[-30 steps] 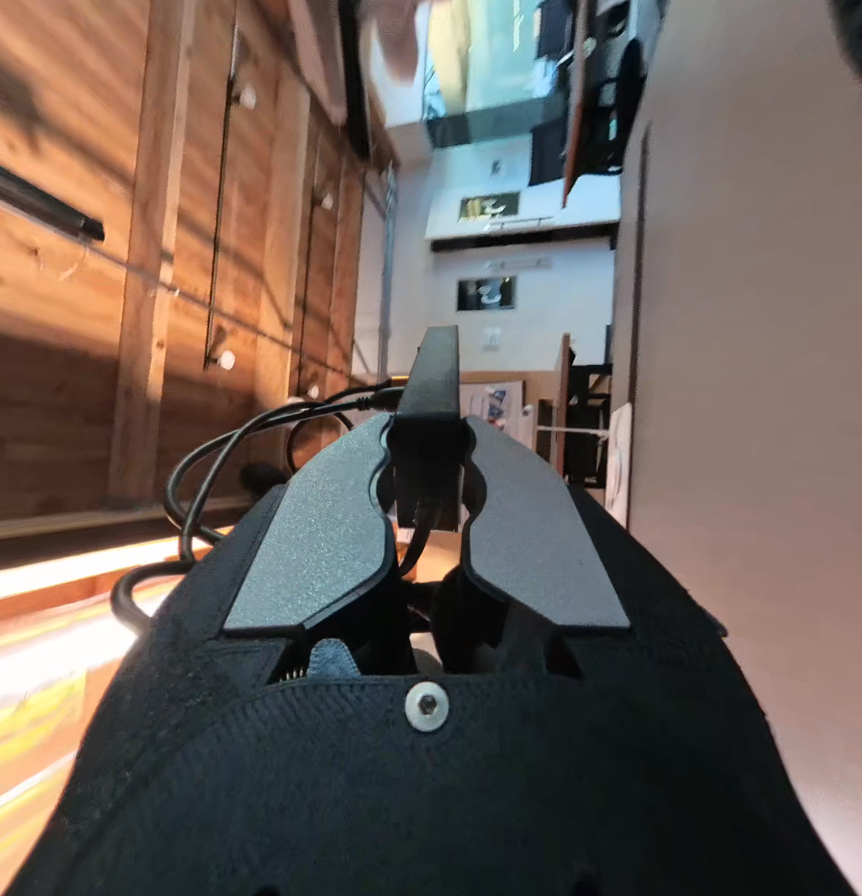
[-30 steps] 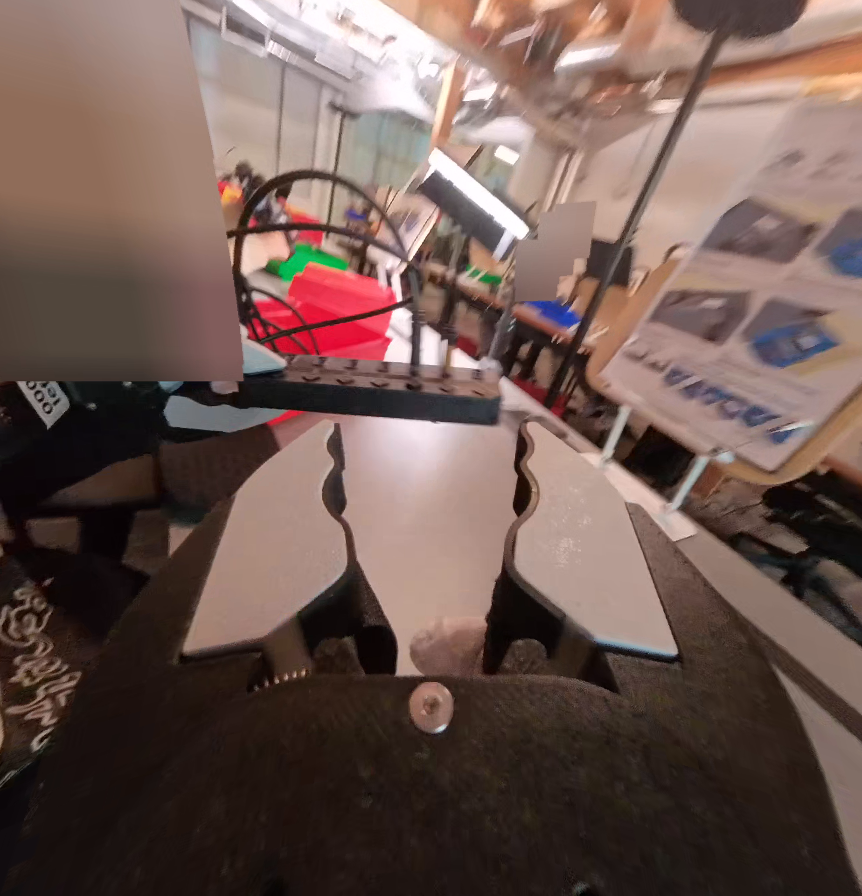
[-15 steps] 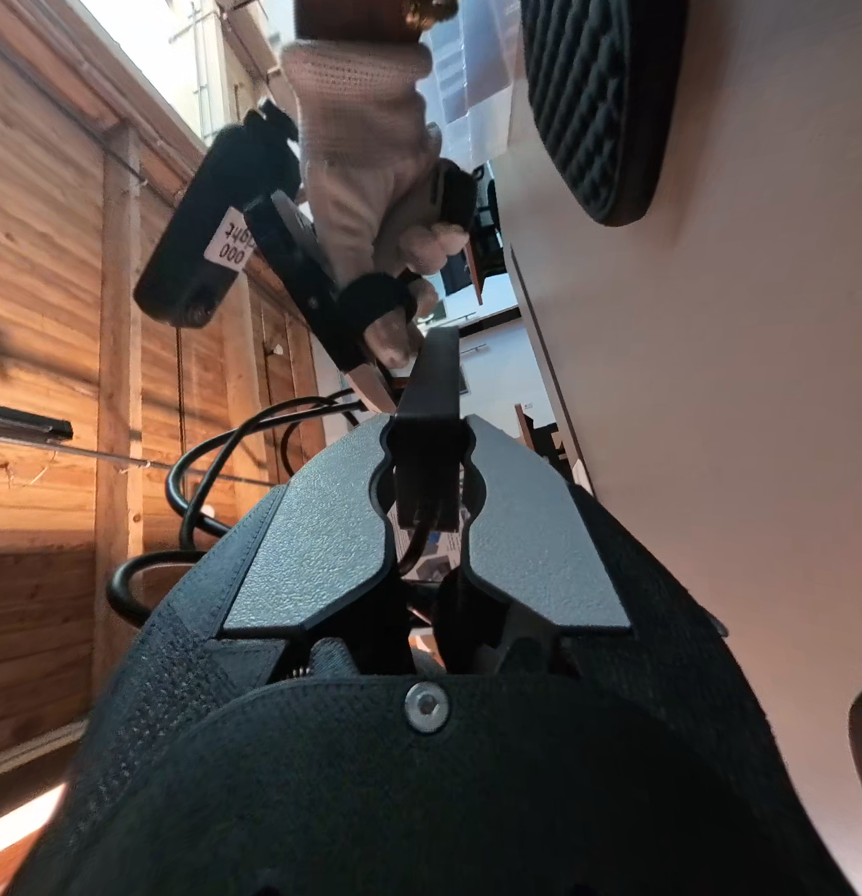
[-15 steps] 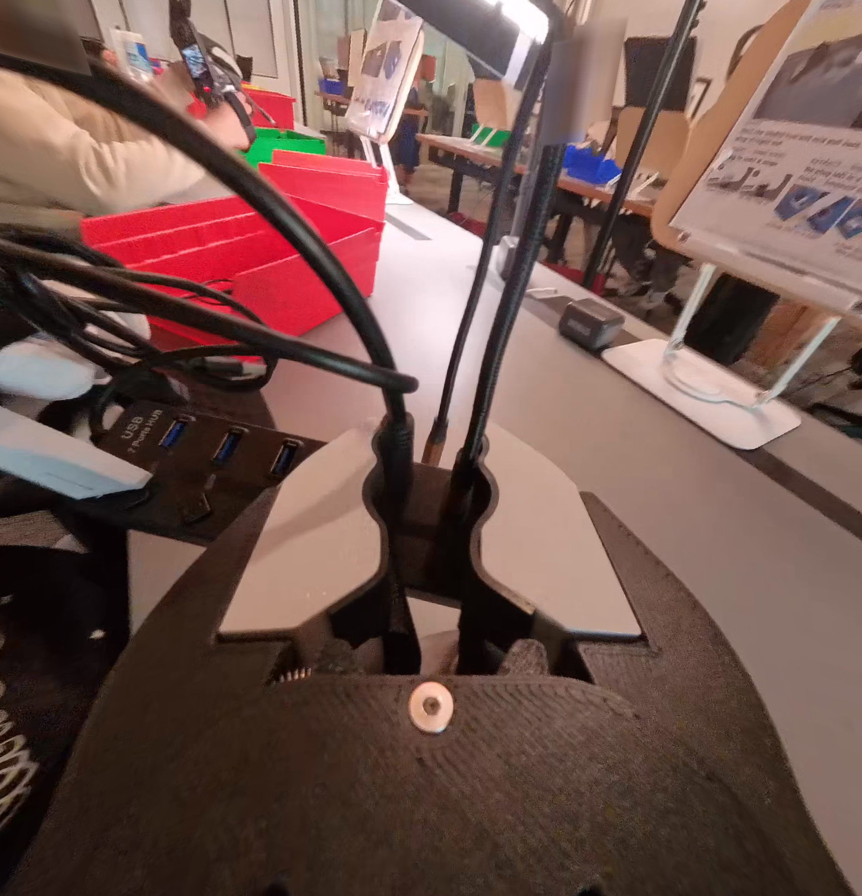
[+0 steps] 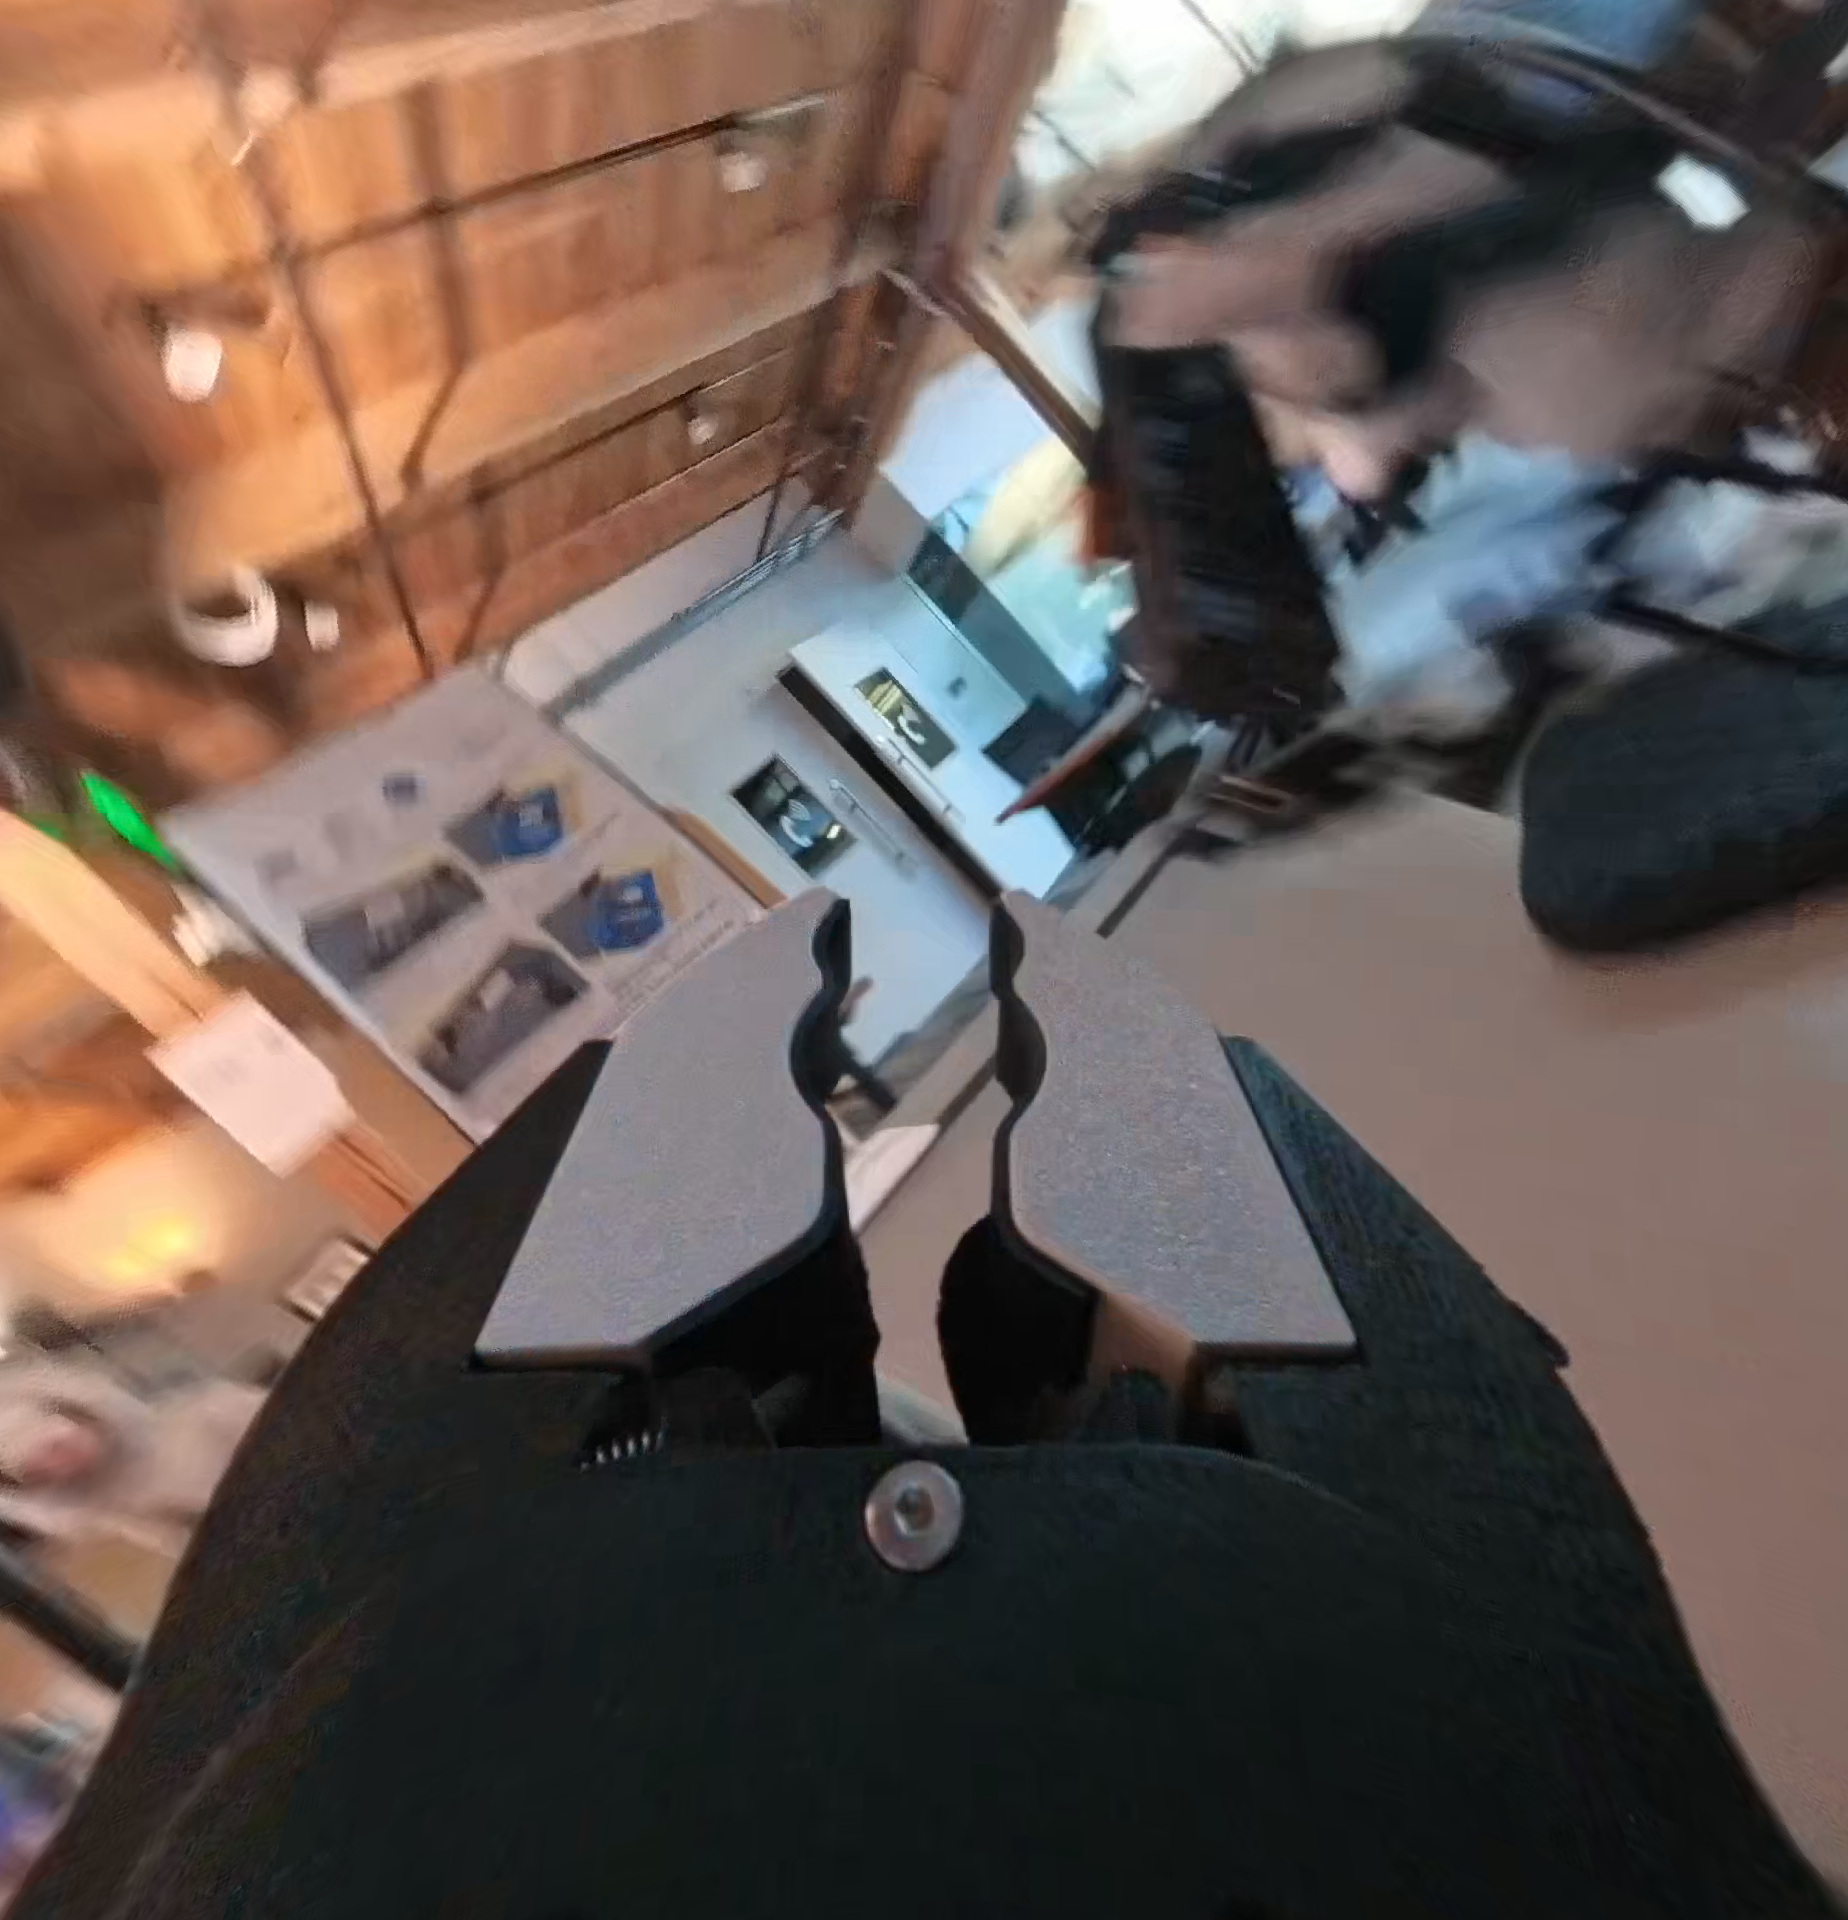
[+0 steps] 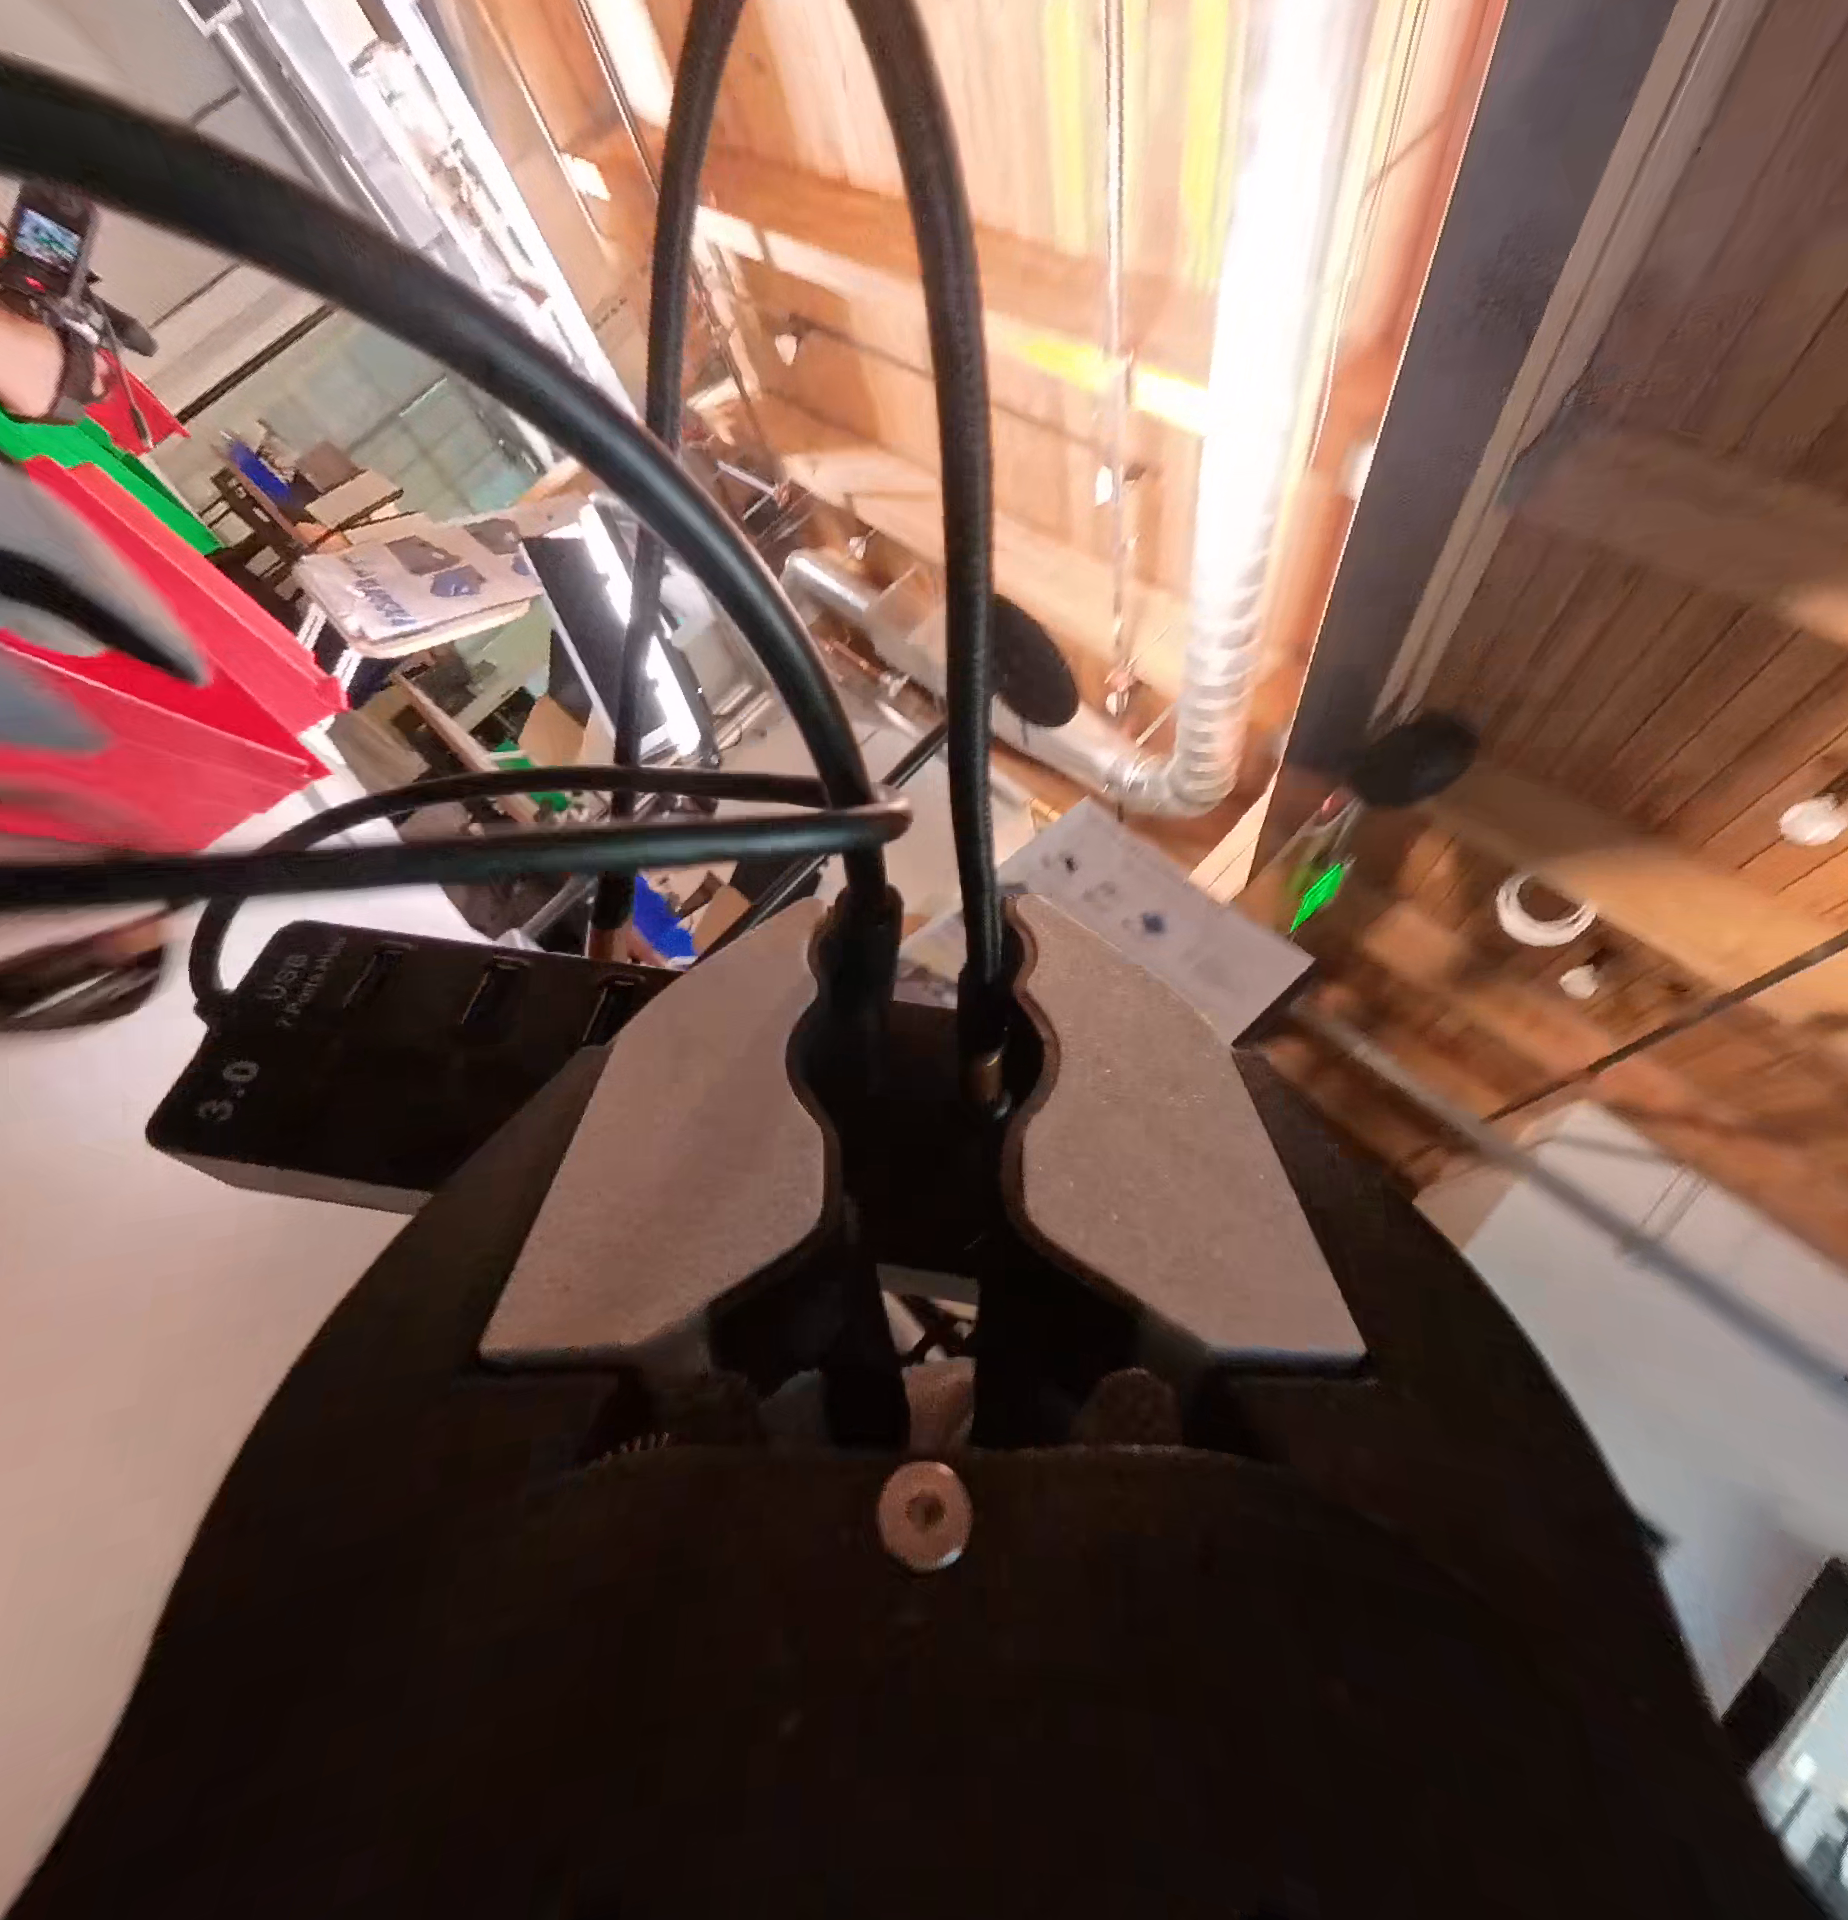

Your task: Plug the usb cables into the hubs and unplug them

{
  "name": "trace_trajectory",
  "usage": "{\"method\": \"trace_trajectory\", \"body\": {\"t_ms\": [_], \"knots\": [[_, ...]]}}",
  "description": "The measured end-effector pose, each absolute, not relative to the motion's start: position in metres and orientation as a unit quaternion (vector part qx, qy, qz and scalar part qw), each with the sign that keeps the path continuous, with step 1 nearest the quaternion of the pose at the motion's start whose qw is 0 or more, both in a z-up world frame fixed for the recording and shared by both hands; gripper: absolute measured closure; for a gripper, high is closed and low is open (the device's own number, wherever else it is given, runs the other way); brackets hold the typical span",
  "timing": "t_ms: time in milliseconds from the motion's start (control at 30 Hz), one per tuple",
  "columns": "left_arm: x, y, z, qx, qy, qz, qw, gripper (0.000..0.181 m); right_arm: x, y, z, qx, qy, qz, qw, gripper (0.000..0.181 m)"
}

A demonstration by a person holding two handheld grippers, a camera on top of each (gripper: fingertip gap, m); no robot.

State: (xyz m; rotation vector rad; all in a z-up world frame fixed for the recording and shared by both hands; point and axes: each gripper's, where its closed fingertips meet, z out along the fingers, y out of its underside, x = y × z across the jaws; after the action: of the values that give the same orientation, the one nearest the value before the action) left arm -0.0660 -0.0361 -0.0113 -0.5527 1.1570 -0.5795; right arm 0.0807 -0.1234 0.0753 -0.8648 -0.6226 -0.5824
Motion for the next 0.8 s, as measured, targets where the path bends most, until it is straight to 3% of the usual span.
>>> {"method": "trace_trajectory", "body": {"t_ms": [100, 200, 367, 600, 733, 800], "knots": [[-0.069, 0.002, 0.019, -0.373, 0.431, -0.477, 0.668, 0.152, 0.072, -0.131, 0.076, -0.384, -0.327, -0.284, 0.816, 0.153], [-0.044, 0.001, 0.036, -0.428, 0.398, -0.659, 0.473, 0.137, 0.06, -0.13, 0.071, -0.378, -0.36, -0.295, 0.8, 0.153], [0.009, -0.062, 0.031, -0.415, 0.5, -0.726, 0.223, 0.13, 0.042, -0.121, 0.055, -0.386, -0.413, -0.293, 0.771, 0.153], [0.05, -0.112, -0.023, -0.385, 0.698, -0.577, 0.178, 0.125, 0.034, -0.108, 0.038, -0.413, -0.442, -0.284, 0.744, 0.152], [0.063, -0.119, -0.043, -0.354, 0.737, -0.535, 0.214, 0.154, 0.028, -0.097, 0.025, -0.436, -0.456, -0.277, 0.725, 0.15], [0.069, -0.109, -0.042, -0.358, 0.714, -0.545, 0.255, 0.157, 0.029, -0.092, 0.021, -0.448, -0.455, -0.282, 0.717, 0.15]]}}
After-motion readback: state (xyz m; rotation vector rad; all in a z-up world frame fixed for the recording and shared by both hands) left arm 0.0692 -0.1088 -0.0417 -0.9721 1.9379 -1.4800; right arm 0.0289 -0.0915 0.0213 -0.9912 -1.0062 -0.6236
